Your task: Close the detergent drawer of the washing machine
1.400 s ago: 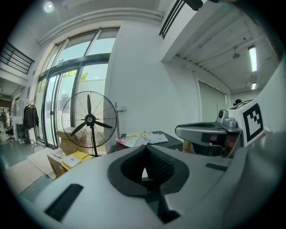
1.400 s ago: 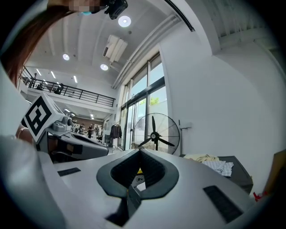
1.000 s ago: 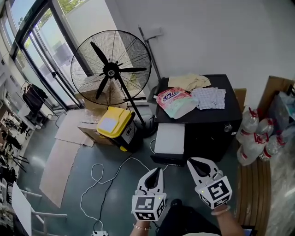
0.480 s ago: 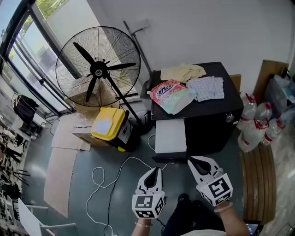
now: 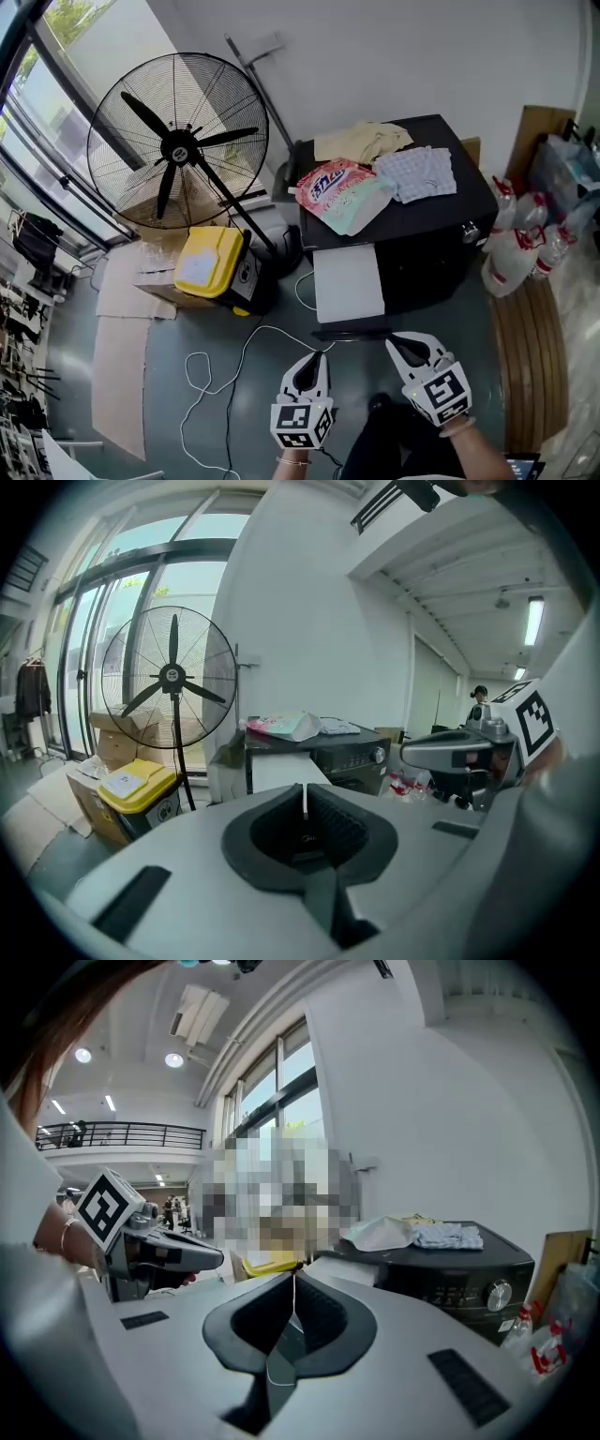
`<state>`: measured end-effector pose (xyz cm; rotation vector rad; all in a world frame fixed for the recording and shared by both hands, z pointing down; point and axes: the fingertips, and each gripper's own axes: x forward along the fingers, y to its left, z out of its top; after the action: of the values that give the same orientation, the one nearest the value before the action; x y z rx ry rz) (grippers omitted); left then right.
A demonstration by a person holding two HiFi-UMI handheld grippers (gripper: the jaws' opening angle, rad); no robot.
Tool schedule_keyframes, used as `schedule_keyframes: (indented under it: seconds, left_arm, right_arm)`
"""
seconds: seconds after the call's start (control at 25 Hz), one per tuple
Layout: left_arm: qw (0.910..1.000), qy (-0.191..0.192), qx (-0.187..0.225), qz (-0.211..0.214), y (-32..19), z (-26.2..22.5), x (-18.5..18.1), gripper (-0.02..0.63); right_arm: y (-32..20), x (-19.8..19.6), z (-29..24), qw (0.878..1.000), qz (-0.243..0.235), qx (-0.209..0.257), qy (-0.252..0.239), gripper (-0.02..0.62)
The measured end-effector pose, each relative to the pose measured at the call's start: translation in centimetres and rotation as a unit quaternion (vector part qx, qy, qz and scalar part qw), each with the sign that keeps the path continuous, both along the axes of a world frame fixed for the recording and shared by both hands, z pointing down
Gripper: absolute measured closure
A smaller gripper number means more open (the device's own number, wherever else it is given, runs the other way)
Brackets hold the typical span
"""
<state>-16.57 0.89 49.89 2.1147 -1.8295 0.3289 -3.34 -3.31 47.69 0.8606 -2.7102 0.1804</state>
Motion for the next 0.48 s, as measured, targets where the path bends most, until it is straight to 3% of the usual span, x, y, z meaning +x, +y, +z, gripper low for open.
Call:
schedule_keyframes:
  seconds: [0.48]
  left_arm:
    - [0.9992, 0.006, -0.038, 0.014, -2.0, 6.9, -1.1, 0.586]
  right_arm:
    - [-0.3, -0.4, 8.3, 0.996, 0.041, -0.067, 0.044, 0.568]
